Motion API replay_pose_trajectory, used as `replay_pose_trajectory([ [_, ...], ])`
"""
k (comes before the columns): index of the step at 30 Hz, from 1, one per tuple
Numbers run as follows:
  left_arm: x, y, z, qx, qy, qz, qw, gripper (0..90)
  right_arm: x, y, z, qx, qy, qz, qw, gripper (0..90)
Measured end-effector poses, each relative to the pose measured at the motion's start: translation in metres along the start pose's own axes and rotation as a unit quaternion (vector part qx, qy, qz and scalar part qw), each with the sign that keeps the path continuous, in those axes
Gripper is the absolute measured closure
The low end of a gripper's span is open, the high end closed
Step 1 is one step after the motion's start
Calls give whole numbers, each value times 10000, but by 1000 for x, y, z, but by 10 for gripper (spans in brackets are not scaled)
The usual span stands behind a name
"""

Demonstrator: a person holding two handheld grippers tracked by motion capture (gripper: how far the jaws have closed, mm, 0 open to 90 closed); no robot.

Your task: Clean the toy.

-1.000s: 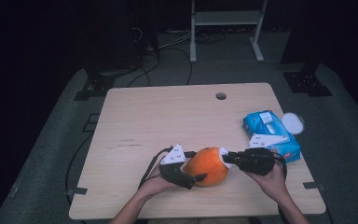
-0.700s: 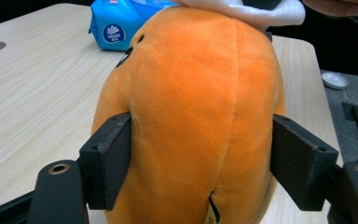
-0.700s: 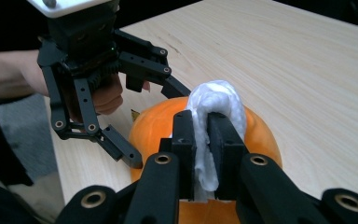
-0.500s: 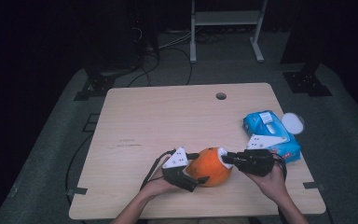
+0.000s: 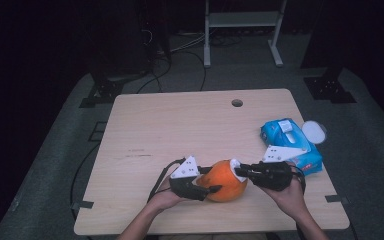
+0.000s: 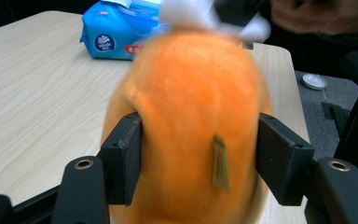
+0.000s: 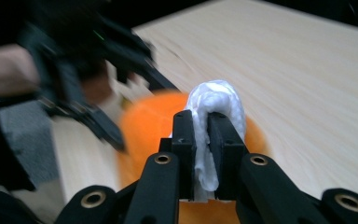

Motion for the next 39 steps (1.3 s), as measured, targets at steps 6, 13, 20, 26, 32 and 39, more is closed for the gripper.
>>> replay_pose_trajectory([
  [6, 1, 9, 2, -16, -51, 162, 9999, 368, 4, 4, -7, -13, 142, 15, 9999, 810],
  [13, 1, 13, -1, 36, 109, 294, 9995, 214, -10, 18, -3, -246, -246, -15, 9994, 810],
  [20, 4, 18, -3, 65, 175, 250, 9995, 271, 16, 1, -13, -234, 61, -371, 9990, 810],
  [26, 9, 20, -3, 1, 299, 233, 9993, 261, 5, 10, -9, -193, 10, -183, 9996, 809],
  [32, 8, 19, -5, 10, 213, 206, 9996, 266, 10, 7, -8, -231, -47, -330, 9992, 809],
  [39, 8, 22, -4, -2, 122, 258, 9996, 266, -3, 12, -5, -188, -153, -110, 9996, 808],
])
Point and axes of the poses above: each handheld gripper's, and its own axes: y roughly forward along the jaws, z roughly out of its top, x roughly to its right, the point moved 7 cm from there along y, roughly forward along the jaws, and after that the axes turned 12 degrees about z, right-handed, at the moved point
